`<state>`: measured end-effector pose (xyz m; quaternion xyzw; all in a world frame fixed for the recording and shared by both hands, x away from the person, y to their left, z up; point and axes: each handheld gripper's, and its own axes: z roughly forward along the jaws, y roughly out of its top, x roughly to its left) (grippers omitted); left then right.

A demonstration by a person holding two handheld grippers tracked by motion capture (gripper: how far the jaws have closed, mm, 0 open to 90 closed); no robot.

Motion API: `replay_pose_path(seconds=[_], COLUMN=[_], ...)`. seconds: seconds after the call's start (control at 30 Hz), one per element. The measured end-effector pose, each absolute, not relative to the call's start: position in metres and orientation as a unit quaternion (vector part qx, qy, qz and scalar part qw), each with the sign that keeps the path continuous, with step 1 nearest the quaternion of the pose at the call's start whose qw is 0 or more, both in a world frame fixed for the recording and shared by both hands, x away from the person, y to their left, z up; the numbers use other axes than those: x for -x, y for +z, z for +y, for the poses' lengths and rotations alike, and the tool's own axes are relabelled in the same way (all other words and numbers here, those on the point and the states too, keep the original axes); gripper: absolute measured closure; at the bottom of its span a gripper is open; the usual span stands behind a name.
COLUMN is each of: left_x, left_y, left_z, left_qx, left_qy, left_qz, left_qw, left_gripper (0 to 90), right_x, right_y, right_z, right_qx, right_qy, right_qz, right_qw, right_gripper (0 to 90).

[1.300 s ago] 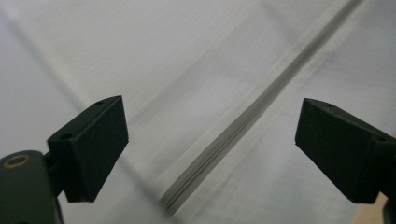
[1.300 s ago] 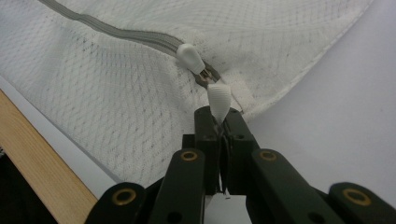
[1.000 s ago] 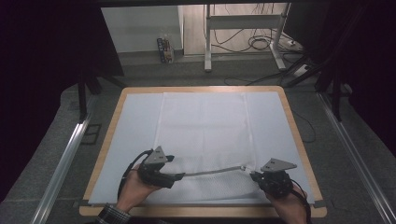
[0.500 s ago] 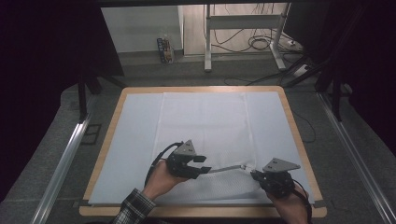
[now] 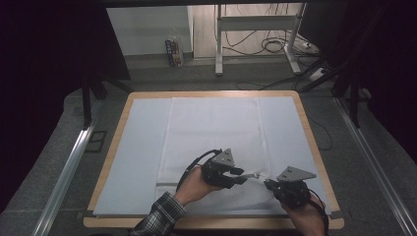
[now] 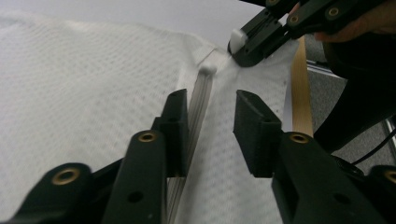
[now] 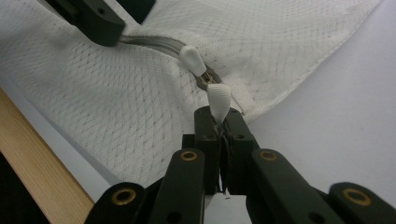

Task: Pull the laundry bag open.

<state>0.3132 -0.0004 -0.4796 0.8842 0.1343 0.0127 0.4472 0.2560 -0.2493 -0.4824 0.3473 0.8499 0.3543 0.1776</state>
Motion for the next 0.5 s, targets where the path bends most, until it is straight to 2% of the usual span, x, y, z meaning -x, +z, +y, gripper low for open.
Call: replay_pose_path(seconds=[0.2, 0.5], left_x=[-0.318, -0.323], left_y=[-0.479, -0.488], left_z=[-0.020, -0.032], left_qx=[-0.888, -0.899], left_qy=[-0.003, -0.007], left_qz=[0.123, 0.132], left_qw=[0.444, 0.417], left_gripper=[72.1, 72.8], right_x=[-0.256, -0.256], right_y=[-0.482, -0.481], right_z=[-0.250, -0.250], right_qx=[-0.347, -0.346], right_qy=[0.356, 0.353], right_qz=[0.850, 0.850], right_qw=[0.177, 0.183], right_gripper=[85.7, 85.8])
